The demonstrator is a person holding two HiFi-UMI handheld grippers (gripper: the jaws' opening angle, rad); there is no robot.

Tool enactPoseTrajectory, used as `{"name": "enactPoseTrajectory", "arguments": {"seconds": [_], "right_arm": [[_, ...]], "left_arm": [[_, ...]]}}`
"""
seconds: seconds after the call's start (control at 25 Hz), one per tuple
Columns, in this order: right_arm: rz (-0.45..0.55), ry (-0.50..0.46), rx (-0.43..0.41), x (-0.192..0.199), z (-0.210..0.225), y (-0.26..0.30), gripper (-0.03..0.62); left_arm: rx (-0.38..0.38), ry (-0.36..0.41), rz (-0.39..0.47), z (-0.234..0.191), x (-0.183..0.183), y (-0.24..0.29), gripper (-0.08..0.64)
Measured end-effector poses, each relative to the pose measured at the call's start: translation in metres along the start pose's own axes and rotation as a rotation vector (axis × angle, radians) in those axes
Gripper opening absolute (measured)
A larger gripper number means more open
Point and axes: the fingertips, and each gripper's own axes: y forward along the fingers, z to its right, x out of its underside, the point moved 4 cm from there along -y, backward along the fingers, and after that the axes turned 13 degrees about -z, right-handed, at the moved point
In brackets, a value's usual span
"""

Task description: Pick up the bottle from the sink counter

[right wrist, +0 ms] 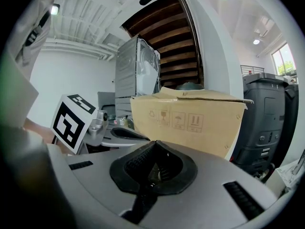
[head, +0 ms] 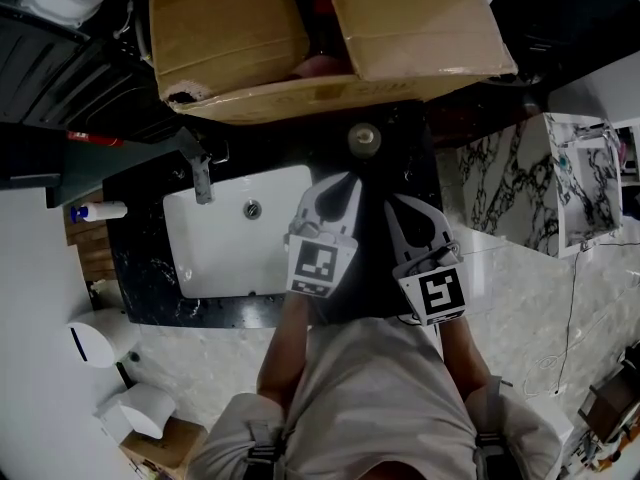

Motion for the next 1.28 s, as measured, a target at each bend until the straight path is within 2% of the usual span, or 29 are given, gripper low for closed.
{"name": "enactPoseTrajectory", "arguments": {"seconds": [0.96, 1.0, 1.04, 1.28], "right_arm": [[-0.056, 0.035, -0.027, 0.025, 0.012, 0.033, -0.005], [-0.058, 0.034, -0.030, 0.026, 0.012, 0.035, -0.005], [-0.059, 0.031, -0.032, 0.027, 0.013, 0.036, -0.005], [-0.074, 0.037, -0.045, 0.036, 0.015, 0.046, -0.005]], "left_arm": [[0.005, -0.019, -0.076, -0.013, 0.028, 0.050, 0.006], [0.004, -0.020, -0.080, -0.013, 0.029, 0.052, 0.025], [0.004, -0.020, -0.085, -0.013, 0.030, 0.054, 0.082], [0.002, -0.022, -0.108, -0.017, 0.038, 0.064, 0.113]]}}
